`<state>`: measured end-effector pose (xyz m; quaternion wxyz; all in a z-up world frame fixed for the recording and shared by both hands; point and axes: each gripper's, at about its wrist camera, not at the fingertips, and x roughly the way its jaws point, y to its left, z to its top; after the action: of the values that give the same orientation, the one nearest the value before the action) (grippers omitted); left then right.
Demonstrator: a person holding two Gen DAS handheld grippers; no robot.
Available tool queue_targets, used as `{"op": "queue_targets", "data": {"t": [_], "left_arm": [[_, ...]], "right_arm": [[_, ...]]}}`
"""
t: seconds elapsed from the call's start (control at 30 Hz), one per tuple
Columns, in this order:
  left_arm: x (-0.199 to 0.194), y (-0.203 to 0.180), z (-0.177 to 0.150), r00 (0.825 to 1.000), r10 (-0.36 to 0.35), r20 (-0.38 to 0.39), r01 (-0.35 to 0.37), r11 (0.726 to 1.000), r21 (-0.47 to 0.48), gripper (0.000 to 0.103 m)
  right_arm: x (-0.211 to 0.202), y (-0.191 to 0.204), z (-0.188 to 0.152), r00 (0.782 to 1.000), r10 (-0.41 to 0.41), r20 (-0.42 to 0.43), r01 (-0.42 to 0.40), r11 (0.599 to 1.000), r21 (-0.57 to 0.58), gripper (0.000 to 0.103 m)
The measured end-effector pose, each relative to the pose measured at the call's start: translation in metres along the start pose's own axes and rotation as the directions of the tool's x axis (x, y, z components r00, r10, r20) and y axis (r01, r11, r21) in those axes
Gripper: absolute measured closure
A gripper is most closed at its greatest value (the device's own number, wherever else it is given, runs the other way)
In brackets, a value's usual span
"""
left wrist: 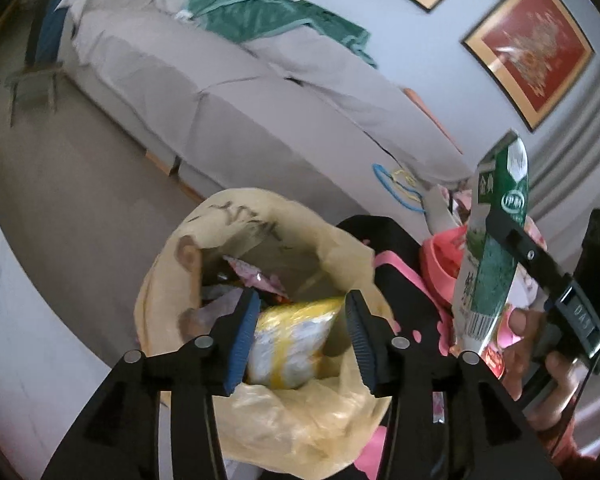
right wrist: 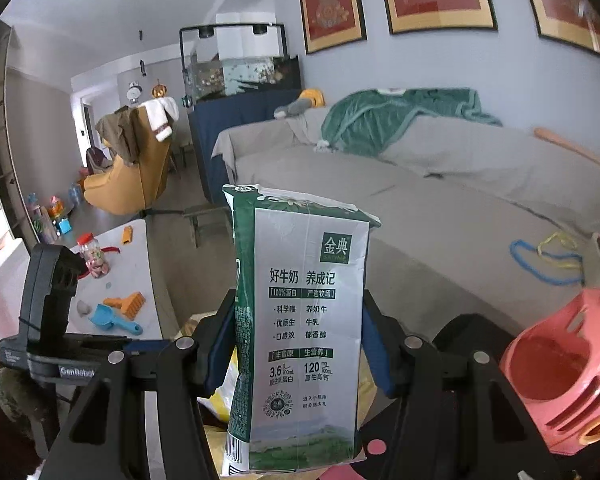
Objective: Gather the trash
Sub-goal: 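Carry both items over the yellow bag and open the left gripper to drop the bar, then open the right gripper to drop the milk carton into the yellow bag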
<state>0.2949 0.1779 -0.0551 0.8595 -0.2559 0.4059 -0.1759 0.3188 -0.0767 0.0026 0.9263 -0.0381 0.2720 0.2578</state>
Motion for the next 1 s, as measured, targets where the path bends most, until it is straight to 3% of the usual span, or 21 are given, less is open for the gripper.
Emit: {"op": "queue_targets", "data": {"t": [0.3, 0.5, 0.77, 0.9, 1.0], "left_arm": [[-0.02, 0.032, -0.008, 0.996, 0.05, 0.071, -0.044, 0.996, -0.077, 0.056], [-0.035, 0.042, -0.01, 0.987, 0.086, 0.138, -0.077, 0.994, -0.073, 0.056], [-0.033, 0.045, -0.016, 0.99, 0.075, 0.123, -0.067, 0.995, -0.067, 0.056], [-0.031, 0.034, -0.016, 0.99, 0.071, 0.119, -0.064, 0.996, -0.058, 0.056], [-0.033, 0.028, -0.016, 0.99, 0.071, 0.124, -0.065, 0.996, -0.053, 0.056]], "right_arm": [[0.05, 0.016, 0.001, 0.998, 0.051, -0.022, -0.051, 0.998, 0.028, 0.05], [0.081, 0.037, -0.013, 0.999, 0.041, 0.02, -0.04, 0.998, -0.05, 0.049], [0.092, 0.042, -0.058, 0.985, 0.047, -0.165, -0.061, 0.995, -0.079, 0.044], [0.084, 0.033, -0.068, 0.98, 0.039, -0.193, -0.053, 0.996, -0.072, 0.044], [0.074, 0.024, -0.067, 0.976, 0.083, -0.199, -0.094, 0.995, -0.043, 0.04]]}}
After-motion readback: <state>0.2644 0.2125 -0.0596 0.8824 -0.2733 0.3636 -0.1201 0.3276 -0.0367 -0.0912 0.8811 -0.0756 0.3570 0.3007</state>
